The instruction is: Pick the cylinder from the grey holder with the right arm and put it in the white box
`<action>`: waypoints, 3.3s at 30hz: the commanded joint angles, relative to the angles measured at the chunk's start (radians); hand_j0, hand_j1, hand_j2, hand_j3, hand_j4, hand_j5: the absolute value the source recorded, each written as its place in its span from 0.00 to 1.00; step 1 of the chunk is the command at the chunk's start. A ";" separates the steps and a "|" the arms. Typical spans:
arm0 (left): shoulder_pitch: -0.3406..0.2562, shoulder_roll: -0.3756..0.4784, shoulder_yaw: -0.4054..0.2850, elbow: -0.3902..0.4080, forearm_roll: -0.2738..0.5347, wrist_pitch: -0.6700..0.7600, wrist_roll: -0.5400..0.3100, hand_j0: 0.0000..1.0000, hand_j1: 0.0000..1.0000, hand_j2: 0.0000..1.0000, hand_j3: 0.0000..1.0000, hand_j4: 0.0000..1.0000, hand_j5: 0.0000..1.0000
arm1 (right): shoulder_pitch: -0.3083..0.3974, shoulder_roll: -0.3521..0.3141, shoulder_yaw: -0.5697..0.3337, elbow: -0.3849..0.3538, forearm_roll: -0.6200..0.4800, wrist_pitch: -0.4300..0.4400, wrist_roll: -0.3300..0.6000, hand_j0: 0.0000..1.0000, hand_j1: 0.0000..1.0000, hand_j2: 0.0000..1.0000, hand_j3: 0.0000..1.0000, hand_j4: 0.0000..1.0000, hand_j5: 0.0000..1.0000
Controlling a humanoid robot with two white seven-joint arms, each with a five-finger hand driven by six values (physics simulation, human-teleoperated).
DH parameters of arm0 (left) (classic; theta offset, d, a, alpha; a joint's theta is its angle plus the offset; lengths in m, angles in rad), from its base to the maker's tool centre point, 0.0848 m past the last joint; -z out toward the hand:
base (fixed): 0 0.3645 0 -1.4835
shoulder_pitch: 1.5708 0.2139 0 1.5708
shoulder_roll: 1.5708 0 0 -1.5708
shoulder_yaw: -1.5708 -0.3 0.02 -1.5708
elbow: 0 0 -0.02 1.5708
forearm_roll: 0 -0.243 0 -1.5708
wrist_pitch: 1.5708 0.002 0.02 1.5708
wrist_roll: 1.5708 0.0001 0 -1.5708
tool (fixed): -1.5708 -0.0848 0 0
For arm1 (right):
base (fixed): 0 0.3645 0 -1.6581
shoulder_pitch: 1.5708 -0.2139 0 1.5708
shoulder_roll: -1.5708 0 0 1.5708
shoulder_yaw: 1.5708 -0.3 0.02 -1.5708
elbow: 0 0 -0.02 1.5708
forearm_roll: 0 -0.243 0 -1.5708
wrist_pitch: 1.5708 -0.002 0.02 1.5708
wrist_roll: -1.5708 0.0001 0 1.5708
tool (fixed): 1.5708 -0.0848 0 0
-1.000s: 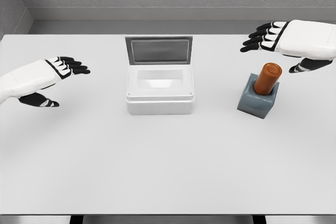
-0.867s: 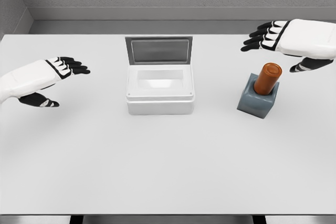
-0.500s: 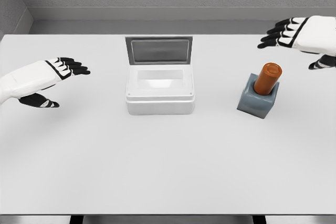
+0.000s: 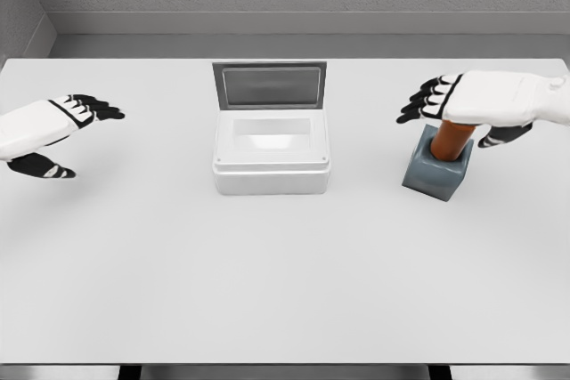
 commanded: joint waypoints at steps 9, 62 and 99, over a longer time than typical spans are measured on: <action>-0.003 -0.002 0.009 0.031 0.007 0.001 -0.004 1.00 1.00 1.00 1.00 1.00 1.00 | -0.002 0.029 0.008 0.060 0.015 0.003 0.000 1.00 1.00 1.00 1.00 1.00 1.00; -0.325 -0.213 -0.313 0.260 0.599 0.001 -0.440 1.00 1.00 1.00 1.00 1.00 1.00 | -0.037 0.062 -0.138 0.104 -0.057 0.003 0.000 0.41 0.41 0.41 0.41 0.41 0.41; -0.411 -0.276 -0.439 0.404 0.897 0.001 -0.440 1.00 1.00 1.00 1.00 1.00 1.00 | -0.186 0.510 0.000 0.235 0.038 0.003 0.000 0.36 0.36 0.36 0.36 0.36 0.36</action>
